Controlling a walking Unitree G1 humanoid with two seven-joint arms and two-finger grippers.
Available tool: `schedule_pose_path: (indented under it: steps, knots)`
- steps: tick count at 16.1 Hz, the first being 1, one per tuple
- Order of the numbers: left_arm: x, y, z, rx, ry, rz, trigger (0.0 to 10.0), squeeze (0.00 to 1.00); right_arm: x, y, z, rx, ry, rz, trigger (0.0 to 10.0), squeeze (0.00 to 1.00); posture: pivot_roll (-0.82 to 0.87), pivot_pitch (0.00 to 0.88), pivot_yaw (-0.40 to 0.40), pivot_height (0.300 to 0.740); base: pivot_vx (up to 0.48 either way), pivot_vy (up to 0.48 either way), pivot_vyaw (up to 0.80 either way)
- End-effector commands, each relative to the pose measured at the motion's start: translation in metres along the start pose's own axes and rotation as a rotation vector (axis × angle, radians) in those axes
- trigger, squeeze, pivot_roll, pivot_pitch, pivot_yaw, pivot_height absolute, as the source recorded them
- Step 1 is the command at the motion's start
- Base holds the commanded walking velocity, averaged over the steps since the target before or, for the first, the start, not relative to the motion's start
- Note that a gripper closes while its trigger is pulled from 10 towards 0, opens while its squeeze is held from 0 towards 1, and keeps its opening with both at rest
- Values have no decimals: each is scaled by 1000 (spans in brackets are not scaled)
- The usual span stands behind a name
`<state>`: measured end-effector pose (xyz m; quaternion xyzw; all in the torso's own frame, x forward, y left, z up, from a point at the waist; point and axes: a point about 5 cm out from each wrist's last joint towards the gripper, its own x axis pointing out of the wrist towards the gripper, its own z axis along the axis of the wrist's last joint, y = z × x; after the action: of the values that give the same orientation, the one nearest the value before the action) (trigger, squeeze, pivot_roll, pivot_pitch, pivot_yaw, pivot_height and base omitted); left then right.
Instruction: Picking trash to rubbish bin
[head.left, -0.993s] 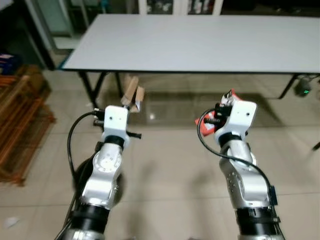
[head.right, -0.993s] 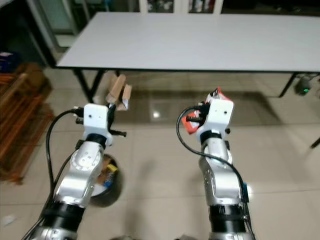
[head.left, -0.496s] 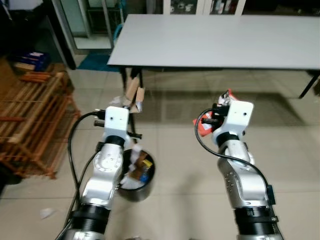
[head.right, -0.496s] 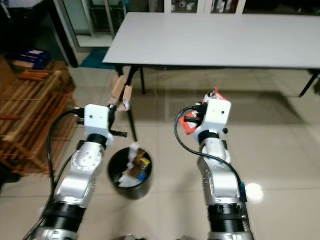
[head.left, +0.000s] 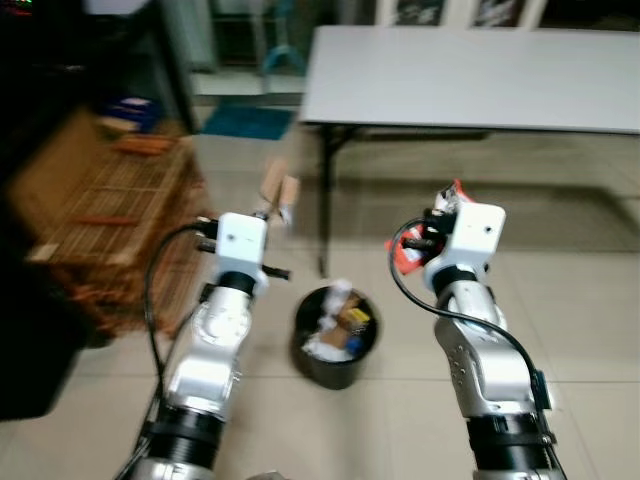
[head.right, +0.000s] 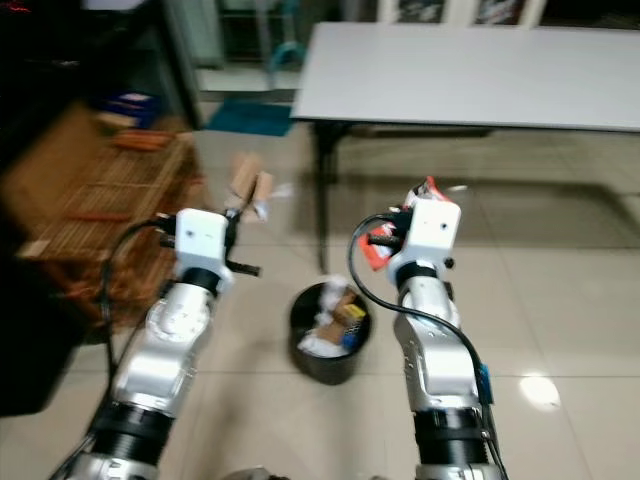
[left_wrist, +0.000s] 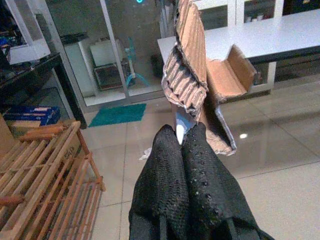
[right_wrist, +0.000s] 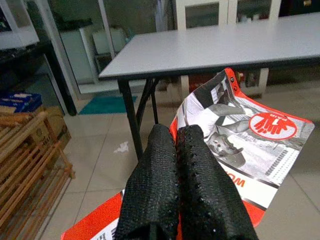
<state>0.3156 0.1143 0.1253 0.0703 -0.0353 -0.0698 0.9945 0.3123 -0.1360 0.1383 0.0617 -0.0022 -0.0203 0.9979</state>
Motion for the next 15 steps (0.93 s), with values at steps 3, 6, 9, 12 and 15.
schedule_pose_path:
  steps: [3,6,9,12,15]
  knots:
    - [2,-5,0,7,11,-30,10000,0,1,-2,1,9,12,0,10000,0,-44,36,18,740,0,0,-252]
    - [2,-4,-2,7,26,-29,10000,0,0,-3,-1,-10,17,6,10000,0,-40,42,15,740,0,0,-490]
    - [1,0,-3,13,33,-16,10000,0,1,-1,-2,-10,27,10,10000,0,-36,50,12,740,0,0,0]
    - [1,0,-3,19,40,-13,10000,0,1,-1,-2,-5,26,10,10000,0,-37,54,13,740,267,0,0]
    - [2,0,-5,27,54,-15,10000,0,2,-2,-2,-12,33,7,10000,0,-39,57,14,740,315,0,0]
